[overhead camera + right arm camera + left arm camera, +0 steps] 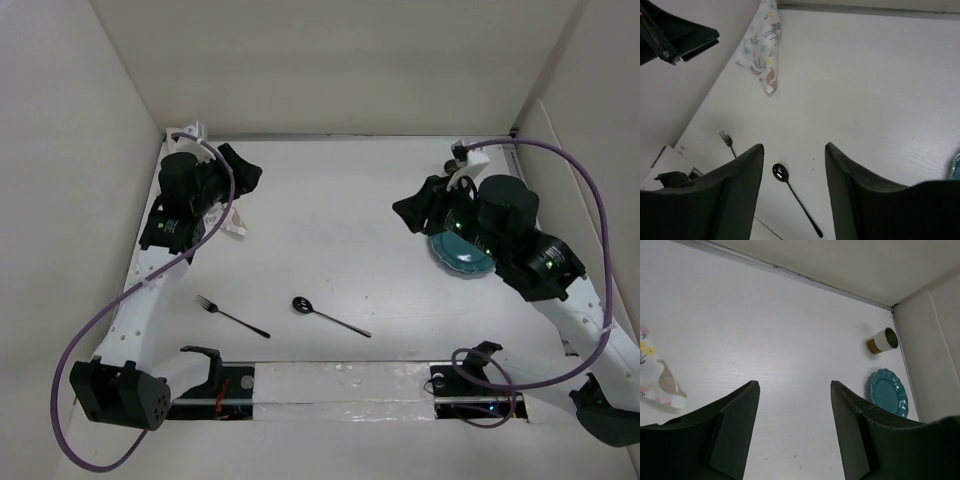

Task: Set the dinner table for one person

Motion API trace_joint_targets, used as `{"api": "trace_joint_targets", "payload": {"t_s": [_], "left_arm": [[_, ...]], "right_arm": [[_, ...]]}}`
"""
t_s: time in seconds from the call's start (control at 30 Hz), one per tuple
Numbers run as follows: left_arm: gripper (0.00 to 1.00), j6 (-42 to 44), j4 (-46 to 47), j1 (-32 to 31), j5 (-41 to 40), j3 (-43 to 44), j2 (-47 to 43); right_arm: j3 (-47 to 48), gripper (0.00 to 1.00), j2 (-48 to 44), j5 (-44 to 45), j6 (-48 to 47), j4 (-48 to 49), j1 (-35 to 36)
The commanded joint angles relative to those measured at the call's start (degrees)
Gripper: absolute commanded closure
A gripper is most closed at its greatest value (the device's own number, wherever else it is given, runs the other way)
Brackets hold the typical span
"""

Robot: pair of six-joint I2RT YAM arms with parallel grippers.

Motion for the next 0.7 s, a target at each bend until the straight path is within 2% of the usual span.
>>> {"api": "trace_joint_targets", "payload": {"t_s": [0.0, 0.07, 0.1, 0.17, 0.2, 0.23, 0.33, 0.4, 0.47, 0.57, 0.67], "left_arm": [[0.45, -0.7, -0.8, 0.0, -5.1, 0.2, -0.6], [0.48, -1.3, -2.8, 0.0, -8.7, 0.9, -0.1], [0.56, -1.8, -4.4, 0.0, -12.6, 1.1, 0.6], [0.79, -2.0, -5.8, 0.0, -17.1, 1.1, 1.5], [1.00, -2.1, -6.9, 0.0, -19.2, 1.1, 2.7], [1.00, -2.6, -8.8, 1.5, -23.2, 1.2, 5.6], [1.00, -3.1, -9.5, 4.3, -23.9, 1.4, 7.9], [0.85, -3.5, -10.2, 7.6, -22.6, 1.8, 11.7], [0.73, -4.0, -11.3, 8.2, -22.5, 2.1, 14.7], [0.64, -5.4, -10.4, 8.2, -21.4, 0.5, 16.8], [0.60, -7.1, -8.1, 7.6, -22.1, -2.3, 18.5]], "right_arm": [[-1.4, 0.63, 0.0, 1.1, 1.3, 1.5, -0.6], [-2.7, 0.92, -1.3, 0.6, 1.3, 1.0, -0.6], [-4.0, 1.00, -1.8, -0.1, 1.1, 0.7, -1.1], [-5.2, 1.00, -2.5, -0.7, 0.9, 0.6, -1.1], [-5.6, 1.00, -3.2, -0.8, 0.8, 0.4, -1.1], [-6.4, 1.00, -3.9, -1.7, 0.8, -0.2, -1.6], [-7.6, 1.00, -4.6, -2.7, 1.0, -0.7, -1.6], [-8.7, 1.00, -6.1, -3.1, 1.7, -0.8, -1.6], [-11.0, 1.00, -7.2, -4.9, 2.4, -0.5, -1.6], [-12.8, 1.00, -9.0, -5.1, 3.2, -0.6, -1.6], [-14.3, 0.93, -10.5, -5.7, 3.5, -0.6, -1.6]]}}
